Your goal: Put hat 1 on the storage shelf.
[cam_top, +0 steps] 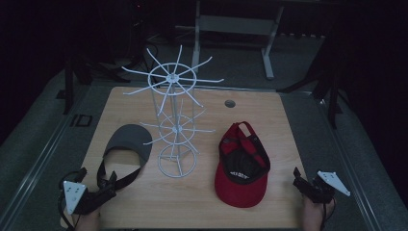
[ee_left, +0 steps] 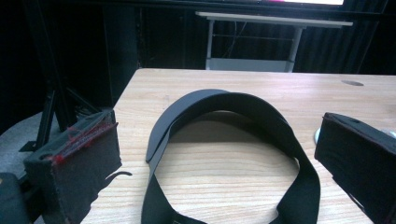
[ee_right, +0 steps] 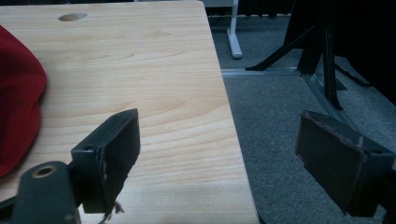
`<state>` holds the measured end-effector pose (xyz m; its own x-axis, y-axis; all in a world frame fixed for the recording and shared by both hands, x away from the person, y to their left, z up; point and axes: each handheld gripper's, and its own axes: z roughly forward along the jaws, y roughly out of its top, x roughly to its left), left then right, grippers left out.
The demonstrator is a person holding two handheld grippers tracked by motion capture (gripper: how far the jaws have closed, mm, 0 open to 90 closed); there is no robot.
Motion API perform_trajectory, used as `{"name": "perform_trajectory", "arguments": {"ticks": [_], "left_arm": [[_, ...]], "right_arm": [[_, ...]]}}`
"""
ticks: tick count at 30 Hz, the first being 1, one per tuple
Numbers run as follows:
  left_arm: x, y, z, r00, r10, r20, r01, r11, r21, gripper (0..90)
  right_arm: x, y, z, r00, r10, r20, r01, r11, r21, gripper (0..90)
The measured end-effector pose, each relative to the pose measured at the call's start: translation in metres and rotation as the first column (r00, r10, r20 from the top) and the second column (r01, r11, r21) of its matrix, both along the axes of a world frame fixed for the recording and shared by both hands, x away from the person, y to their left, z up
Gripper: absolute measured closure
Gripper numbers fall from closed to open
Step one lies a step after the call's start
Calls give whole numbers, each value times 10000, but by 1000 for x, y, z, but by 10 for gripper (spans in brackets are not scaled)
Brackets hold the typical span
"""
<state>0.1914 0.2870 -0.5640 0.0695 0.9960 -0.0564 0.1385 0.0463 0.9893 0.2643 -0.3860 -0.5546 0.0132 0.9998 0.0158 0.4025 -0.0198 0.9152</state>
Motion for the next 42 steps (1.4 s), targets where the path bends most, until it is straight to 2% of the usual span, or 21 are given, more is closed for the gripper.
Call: {"name": "perform_trajectory", "arguments": {"ticks": [4,9,11,12,14,18,21,23,27,28,30,31,33,34,36,37,38,40,41,42], "left_arm": [[0,-1,1,10000,45,17,-45,9999,115,5],[-1,-1,1,9999,105,-63,-105,9999,-4,5],[0,-1,1,9998,177,-136,-177,9998,4,5],[0,-1,1,9997,164,-153,-166,9997,-150,5],[-1,0,1,9997,213,-138,-217,9994,-253,5],[-2,0,2,9998,148,-106,-153,9987,-496,5],[-2,-1,3,9998,85,-164,-94,9987,-508,5],[-2,-3,3,9997,-64,-252,50,9985,-553,5],[-2,-4,4,9995,-163,-270,147,9983,-564,5],[-2,-4,4,9994,-184,-277,168,9982,-574,5],[-2,-4,4,9991,-270,-329,247,9972,-700,5],[-1,-4,3,9981,-481,-378,445,9947,-924,5],[0,-4,2,9973,-572,-453,524,9935,-1015,5],[0,-4,2,9964,-700,-472,649,9927,-1021,5],[0,-5,3,9965,-717,-438,670,9926,-1010,5],[1,-5,3,9965,-745,-391,704,9928,-973,5],[1,-5,3,9965,-745,-391,704,9928,-973,5],[0,-5,3,9963,-744,-425,704,9935,-889,5],[0,-6,3,9961,-765,-443,725,9936,-863,5],[0,-6,4,9959,-784,-444,743,9933,-880,5]], "right_arm": [[0,-2,0,10000,-59,22,58,9998,190,140],[0,-3,0,9999,-77,-149,80,9998,190,139],[0,-4,2,9997,93,-208,-85,9993,357,139],[0,-4,3,9995,202,-223,-192,9987,471,139],[1,-5,7,9986,423,-328,-403,9974,596,139],[1,-6,21,9985,476,-268,-464,9980,434,139],[1,-7,29,9982,525,-293,-509,9973,523,139],[4,-7,42,9946,870,-557,-817,9924,918,140],[8,-3,52,9871,1391,-791,-1334,9884,730,129],[12,1,57,9793,1749,-1024,-1685,9834,680,112],[17,4,64,9692,2171,-1164,-2074,9741,897,105],[18,7,67,9671,2243,-1197,-2155,9730,825,105],[20,9,70,9654,2324,-1186,-2247,9716,747,103],[24,14,77,9630,2398,-1228,-2354,9707,488,100],[27,19,82,9640,2384,-1176,-2361,9711,333,103],[29,20,85,9562,2584,-1375,-2534,9659,525,104],[33,22,88,9519,2740,-1370,-2665,9613,705,104],[35,24,90,9504,2803,-1350,-2721,9592,765,104],[39,30,94,9475,2881,-1389,-2834,9576,526,104],[40,32,95,9461,2948,-1344,-2899,9555,550,103]]}}
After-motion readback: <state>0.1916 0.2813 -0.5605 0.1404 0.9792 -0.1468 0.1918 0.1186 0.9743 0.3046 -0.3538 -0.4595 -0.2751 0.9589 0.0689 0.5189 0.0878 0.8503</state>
